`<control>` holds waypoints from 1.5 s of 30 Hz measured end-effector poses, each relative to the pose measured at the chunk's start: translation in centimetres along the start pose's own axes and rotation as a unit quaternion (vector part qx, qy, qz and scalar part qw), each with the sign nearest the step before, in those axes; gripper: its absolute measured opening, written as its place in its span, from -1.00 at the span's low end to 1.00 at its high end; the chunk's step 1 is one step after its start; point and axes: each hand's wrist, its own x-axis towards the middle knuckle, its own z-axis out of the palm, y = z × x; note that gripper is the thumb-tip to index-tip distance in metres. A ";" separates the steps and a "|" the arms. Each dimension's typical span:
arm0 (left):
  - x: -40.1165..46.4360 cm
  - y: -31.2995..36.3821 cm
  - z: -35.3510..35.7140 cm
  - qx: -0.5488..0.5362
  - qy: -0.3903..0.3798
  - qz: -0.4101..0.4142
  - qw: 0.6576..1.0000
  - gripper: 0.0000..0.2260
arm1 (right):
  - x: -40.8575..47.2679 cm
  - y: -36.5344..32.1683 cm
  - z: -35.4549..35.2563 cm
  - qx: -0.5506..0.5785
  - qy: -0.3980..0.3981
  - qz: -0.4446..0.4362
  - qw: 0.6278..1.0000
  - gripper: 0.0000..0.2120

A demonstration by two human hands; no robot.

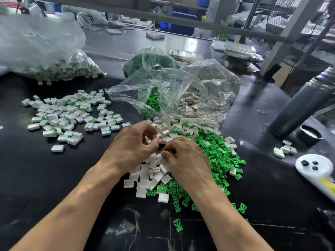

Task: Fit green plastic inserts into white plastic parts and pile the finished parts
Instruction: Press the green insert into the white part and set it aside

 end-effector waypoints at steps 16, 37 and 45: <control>0.0 1.7 1.2 -0.308 0.052 -0.073 0.947 -0.89 | 0.2 0.1 -0.3 0.001 -0.005 -0.035 0.999 -0.85; 0.0 2.0 1.5 -0.327 0.051 -0.093 0.939 -0.81 | 0.2 0.3 -0.5 0.004 -0.005 -0.024 1.000 -0.87; 0.1 1.8 1.3 -0.329 0.059 -0.093 0.938 -0.87 | 0.2 0.4 -0.7 0.010 -0.026 -0.036 0.999 -0.78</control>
